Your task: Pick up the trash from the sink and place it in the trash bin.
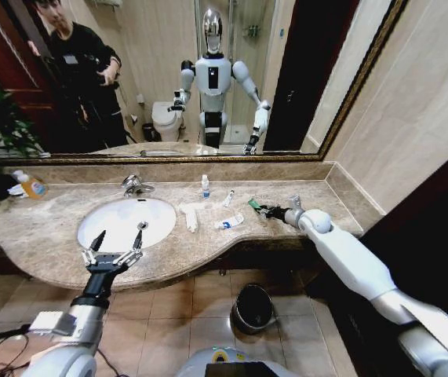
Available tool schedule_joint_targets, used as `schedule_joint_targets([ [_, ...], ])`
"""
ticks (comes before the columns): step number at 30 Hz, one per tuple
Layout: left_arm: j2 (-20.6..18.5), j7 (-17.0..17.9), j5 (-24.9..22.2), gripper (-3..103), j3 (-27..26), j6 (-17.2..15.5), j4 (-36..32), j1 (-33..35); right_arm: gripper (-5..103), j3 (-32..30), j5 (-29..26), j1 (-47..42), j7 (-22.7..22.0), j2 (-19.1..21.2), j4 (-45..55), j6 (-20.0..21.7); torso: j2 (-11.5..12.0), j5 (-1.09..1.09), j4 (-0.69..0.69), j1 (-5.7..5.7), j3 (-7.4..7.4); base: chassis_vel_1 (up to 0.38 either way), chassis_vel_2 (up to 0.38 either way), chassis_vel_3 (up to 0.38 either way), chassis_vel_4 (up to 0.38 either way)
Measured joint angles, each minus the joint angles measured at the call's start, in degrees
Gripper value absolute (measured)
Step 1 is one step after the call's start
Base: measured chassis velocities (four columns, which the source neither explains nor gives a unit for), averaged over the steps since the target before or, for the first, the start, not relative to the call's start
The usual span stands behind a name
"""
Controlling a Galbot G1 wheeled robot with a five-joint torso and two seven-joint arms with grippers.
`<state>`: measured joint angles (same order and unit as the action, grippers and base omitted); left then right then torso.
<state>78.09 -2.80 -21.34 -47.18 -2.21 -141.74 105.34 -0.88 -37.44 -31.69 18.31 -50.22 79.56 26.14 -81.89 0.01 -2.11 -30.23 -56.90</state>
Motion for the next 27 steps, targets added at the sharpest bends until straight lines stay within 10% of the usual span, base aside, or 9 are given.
schedule_joint_targets([
  [16,-0.01,0.00,0.00,100,0.00,0.00,0.00,0.00,5,-17.67,-9.63,-19.92,5.18,15.29,22.48,-1.51,-0.01,0.00,0.02,0.01,0.01,0.000,0.000,0.000,0.000],
  [21,0.00,0.01,0.00,100,0.00,0.00,0.00,0.00,5,-28.44,-13.53,-33.74,10.94,18.69,29.20,-6.69,-0.01,-0.08,0.00,0.01,0.02,0.000,0.000,0.000,0.000],
  [27,0.00,0.00,0.00,100,0.00,0.00,0.00,0.00,5,-36.69,-4.27,-50.57,24.47,14.75,28.69,-15.88,-0.01,-0.01,0.02,0.02,0.01,0.000,0.000,0.000,0.000],
])
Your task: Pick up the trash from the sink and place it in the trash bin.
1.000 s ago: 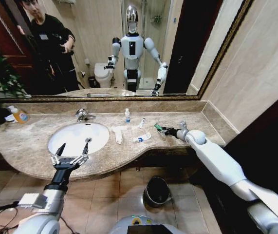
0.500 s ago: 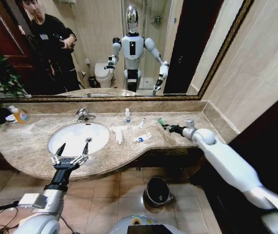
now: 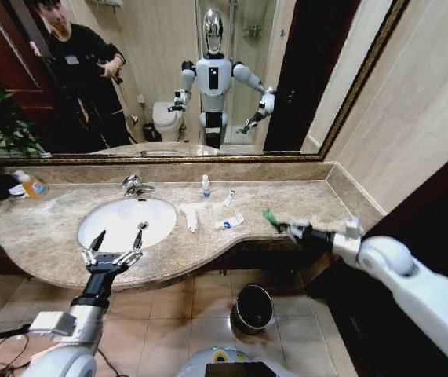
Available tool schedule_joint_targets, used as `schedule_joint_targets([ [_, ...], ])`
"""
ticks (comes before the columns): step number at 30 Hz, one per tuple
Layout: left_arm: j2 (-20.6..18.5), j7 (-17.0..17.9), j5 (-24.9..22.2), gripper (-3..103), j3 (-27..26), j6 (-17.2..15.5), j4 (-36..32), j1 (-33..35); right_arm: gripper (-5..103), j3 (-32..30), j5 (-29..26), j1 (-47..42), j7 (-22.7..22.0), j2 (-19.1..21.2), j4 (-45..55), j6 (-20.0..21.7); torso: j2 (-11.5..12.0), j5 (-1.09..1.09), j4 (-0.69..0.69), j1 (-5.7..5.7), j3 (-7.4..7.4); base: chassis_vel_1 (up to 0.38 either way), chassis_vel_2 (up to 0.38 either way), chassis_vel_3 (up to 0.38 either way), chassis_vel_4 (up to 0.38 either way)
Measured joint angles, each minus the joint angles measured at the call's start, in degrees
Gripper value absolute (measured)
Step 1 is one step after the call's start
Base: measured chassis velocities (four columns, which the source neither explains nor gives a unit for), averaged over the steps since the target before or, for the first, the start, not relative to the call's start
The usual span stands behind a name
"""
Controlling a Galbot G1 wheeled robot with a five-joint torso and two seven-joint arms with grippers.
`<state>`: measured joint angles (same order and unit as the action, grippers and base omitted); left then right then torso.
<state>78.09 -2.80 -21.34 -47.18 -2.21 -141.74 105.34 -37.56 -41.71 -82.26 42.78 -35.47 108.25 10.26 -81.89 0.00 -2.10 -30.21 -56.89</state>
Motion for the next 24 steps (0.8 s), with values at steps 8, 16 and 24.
schedule_joint_targets([
  [8,-0.01,0.00,0.00,100,0.00,0.00,0.00,0.00,5,4.39,11.58,-0.44,1.61,-8.66,-7.83,-3.80,0.01,0.00,-0.02,-0.01,-0.01,0.000,0.000,0.000,0.000],
  [16,0.00,0.00,0.00,100,0.00,0.00,0.00,0.00,5,8.28,23.09,0.04,-0.15,-18.93,-16.53,-6.83,0.01,0.01,-0.01,-0.01,-0.01,0.000,0.000,0.000,0.000],
  [24,0.00,0.00,0.00,100,0.00,0.00,0.00,0.00,5,9.32,30.16,2.56,-4.63,-25.44,-25.91,-10.98,0.01,0.01,-0.02,-0.01,-0.01,0.000,0.000,0.000,0.000],
])
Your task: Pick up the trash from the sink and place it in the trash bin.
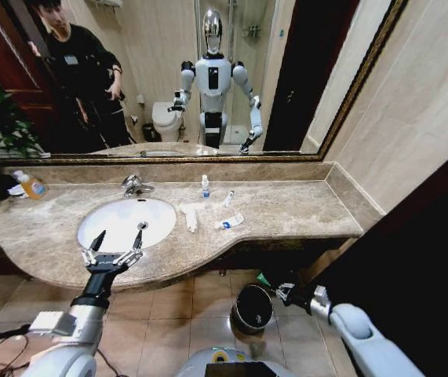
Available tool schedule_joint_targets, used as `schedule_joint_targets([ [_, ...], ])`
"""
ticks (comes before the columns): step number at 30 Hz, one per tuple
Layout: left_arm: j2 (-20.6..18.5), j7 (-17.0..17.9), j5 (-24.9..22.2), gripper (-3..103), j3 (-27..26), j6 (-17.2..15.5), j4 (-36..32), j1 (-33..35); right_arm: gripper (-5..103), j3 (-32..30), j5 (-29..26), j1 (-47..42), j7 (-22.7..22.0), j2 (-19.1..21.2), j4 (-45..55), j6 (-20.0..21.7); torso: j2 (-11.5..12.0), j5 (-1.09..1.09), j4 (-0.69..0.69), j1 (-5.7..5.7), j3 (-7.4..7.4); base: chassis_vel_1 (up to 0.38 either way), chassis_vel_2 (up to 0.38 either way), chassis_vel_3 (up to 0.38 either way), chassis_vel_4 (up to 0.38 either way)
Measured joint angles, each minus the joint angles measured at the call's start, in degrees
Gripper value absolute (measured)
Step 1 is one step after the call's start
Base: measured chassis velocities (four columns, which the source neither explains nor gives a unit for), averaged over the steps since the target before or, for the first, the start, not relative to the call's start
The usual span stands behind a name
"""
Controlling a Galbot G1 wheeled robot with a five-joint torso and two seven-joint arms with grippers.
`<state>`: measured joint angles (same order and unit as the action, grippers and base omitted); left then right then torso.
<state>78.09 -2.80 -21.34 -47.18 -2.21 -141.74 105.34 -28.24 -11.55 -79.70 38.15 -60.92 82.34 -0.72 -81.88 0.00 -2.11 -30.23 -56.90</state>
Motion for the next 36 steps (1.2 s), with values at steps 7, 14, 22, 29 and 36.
schedule_joint_targets([
  [7,0.00,0.00,0.00,100,0.00,0.00,0.01,0.00,5,0.46,7.75,3.34,-5.95,-5.79,-8.96,-3.90,0.00,-0.01,0.00,0.00,0.00,0.000,0.000,0.000,0.000],
  [14,0.00,0.00,-0.01,100,0.00,0.00,0.00,0.00,2,2.02,9.45,4.17,-7.54,-8.45,-10.36,-4.28,0.00,-0.01,0.00,0.00,0.00,0.000,0.000,0.000,0.000],
  [22,0.00,0.00,0.00,100,0.00,0.00,0.00,0.00,21,2.41,11.52,4.38,-8.49,-10.39,-11.69,-5.12,0.00,0.00,0.00,0.00,0.00,0.000,0.000,0.000,0.000],
  [29,0.00,0.00,0.00,100,0.00,0.00,0.00,0.00,54,1.72,11.78,4.04,-8.22,-10.53,-11.77,-5.40,0.00,0.00,0.00,0.00,0.00,0.000,0.000,0.000,0.000],
  [36,0.00,0.00,0.00,100,0.00,0.00,0.00,0.00,76,1.65,11.41,3.70,-7.77,-9.62,-10.52,-5.25,0.00,0.00,0.00,0.00,0.00,0.000,0.000,0.000,0.000],
])
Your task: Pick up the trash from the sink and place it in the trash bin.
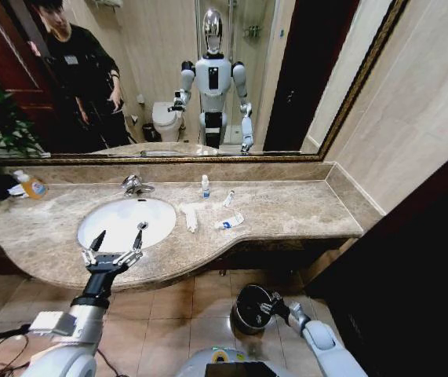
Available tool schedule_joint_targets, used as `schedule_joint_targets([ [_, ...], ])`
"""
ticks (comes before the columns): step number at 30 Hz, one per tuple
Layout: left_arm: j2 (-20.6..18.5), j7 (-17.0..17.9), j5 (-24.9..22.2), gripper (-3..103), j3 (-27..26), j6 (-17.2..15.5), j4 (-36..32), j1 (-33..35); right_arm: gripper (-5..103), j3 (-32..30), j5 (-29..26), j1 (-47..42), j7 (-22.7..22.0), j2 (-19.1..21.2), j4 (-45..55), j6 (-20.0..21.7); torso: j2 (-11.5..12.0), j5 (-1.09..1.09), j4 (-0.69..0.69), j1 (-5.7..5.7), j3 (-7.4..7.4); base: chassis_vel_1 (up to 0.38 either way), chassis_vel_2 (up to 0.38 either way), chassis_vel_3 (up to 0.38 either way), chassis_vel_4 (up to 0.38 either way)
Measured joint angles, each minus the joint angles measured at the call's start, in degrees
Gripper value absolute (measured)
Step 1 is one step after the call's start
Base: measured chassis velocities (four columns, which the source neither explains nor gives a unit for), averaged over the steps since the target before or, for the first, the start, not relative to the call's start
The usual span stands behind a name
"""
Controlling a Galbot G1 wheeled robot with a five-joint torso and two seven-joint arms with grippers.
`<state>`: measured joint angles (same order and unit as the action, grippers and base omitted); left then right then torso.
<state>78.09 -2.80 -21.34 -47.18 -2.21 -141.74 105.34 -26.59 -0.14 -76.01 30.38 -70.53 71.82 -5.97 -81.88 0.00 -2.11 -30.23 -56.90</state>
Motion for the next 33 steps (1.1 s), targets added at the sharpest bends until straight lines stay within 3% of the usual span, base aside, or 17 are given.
schedule_joint_targets([
  [2,0.00,0.00,0.00,100,0.00,0.00,0.00,0.00,91,0.00,-0.24,-0.20,0.03,0.08,0.34,0.06,0.00,0.00,0.00,0.00,0.00,0.000,0.000,0.000,0.000],
  [7,0.00,0.00,0.00,100,0.00,0.00,0.00,0.00,100,0.08,-0.34,-0.52,0.11,0.20,0.70,0.10,0.00,0.00,0.00,0.00,0.00,0.000,0.000,0.000,0.000],
  [24,0.00,0.00,0.00,100,0.00,0.00,0.00,0.00,100,0.12,-1.70,-1.62,0.46,1.44,2.66,0.25,0.00,0.01,0.00,0.00,0.00,0.000,0.000,0.000,0.000],
  [33,0.00,0.00,0.00,100,0.00,0.00,0.00,0.00,100,-4.20,-15.29,-7.74,5.83,9.12,19.68,-1.15,0.00,0.00,0.01,0.00,0.00,0.000,0.000,0.000,0.000],
])
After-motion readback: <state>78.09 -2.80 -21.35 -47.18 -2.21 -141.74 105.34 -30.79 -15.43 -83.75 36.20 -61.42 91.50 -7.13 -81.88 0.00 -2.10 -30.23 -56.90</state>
